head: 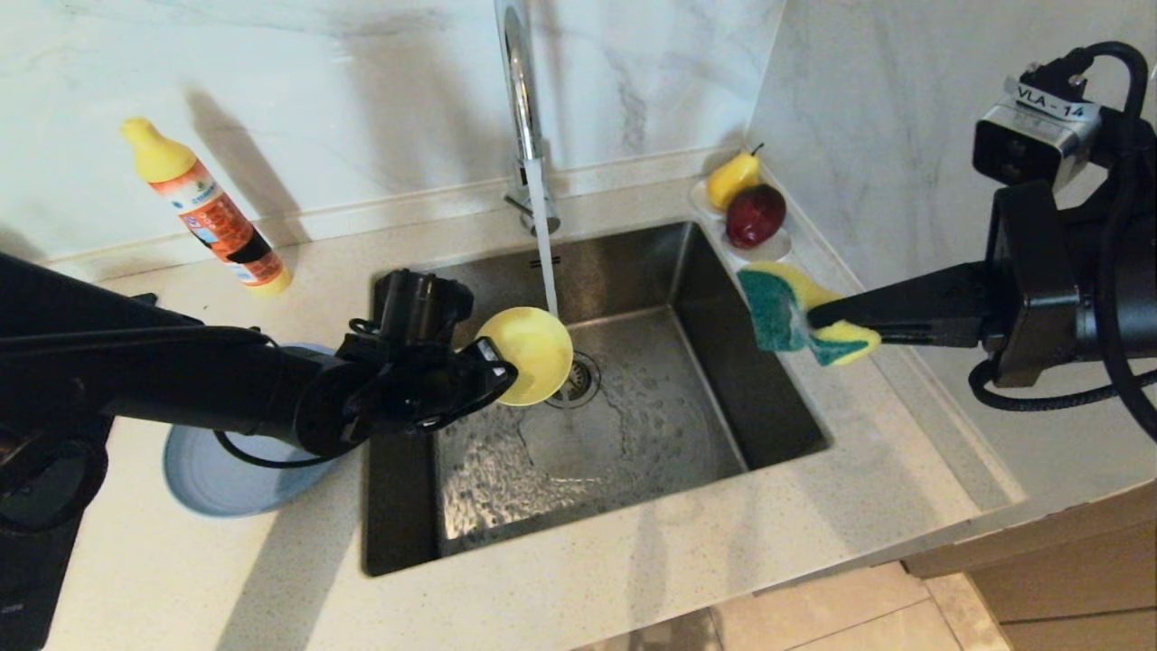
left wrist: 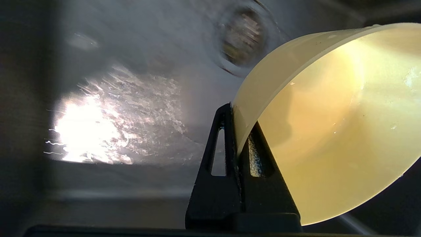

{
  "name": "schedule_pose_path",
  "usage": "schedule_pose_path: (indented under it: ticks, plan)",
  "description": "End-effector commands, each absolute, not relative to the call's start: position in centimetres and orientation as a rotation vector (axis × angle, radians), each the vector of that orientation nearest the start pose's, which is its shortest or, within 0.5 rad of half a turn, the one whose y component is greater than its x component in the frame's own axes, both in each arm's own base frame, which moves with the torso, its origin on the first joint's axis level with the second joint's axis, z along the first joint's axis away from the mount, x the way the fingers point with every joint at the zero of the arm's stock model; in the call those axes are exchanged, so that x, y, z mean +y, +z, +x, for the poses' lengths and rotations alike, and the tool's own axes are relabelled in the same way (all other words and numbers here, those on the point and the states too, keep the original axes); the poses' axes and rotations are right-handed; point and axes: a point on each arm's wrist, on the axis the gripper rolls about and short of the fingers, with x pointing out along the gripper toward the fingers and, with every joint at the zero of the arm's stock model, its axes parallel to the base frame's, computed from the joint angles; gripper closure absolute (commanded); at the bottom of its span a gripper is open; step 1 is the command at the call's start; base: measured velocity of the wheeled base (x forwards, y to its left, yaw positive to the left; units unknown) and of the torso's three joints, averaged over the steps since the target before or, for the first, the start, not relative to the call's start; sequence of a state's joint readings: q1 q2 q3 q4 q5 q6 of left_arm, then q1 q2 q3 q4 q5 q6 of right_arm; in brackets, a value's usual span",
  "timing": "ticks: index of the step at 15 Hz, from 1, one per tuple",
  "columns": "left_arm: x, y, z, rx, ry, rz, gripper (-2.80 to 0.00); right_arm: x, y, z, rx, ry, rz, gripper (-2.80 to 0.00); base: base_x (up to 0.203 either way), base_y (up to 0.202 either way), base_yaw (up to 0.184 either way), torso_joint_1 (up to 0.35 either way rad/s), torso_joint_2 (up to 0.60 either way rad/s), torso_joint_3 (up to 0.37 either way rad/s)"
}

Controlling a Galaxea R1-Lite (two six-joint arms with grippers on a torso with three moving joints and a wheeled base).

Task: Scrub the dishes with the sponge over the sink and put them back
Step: Rinse the bowl

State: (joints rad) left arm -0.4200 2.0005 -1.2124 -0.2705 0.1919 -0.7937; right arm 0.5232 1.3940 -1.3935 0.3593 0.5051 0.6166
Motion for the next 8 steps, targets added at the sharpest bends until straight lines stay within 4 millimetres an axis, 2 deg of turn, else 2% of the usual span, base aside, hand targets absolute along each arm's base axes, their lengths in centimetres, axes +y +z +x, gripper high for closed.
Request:
schedule_pose_path:
  ticks: [1, 3, 5, 8]
  plan:
    - [-15.8, 15.9, 37.1, 0.557, -0.044, -0.658, 0.00, 11.4, 32.9, 17.6, 0.679, 0.873, 0.555, 0.00, 0.000, 0.000, 0.000, 0.000, 0.00, 0.000]
    - [-15.9, 17.1, 38.2, 0.568, -0.050, -0.698, 0.00, 11.5, 32.1, 17.9, 0.651, 0.890, 0.556, 0.00, 0.000, 0.000, 0.000, 0.000, 0.00, 0.000]
    - [-16.2, 16.4, 39.1, 0.624, -0.036, -0.751, 0.00, 11.4, 31.8, 17.8, 0.641, 0.894, 0.556, 0.00, 0.000, 0.000, 0.000, 0.000, 0.00, 0.000]
    - [-16.2, 16.6, 38.9, 0.637, -0.032, -0.754, 0.00, 11.2, 31.3, 17.4, 0.652, 0.888, 0.558, 0.00, 0.000, 0.000, 0.000, 0.000, 0.00, 0.000]
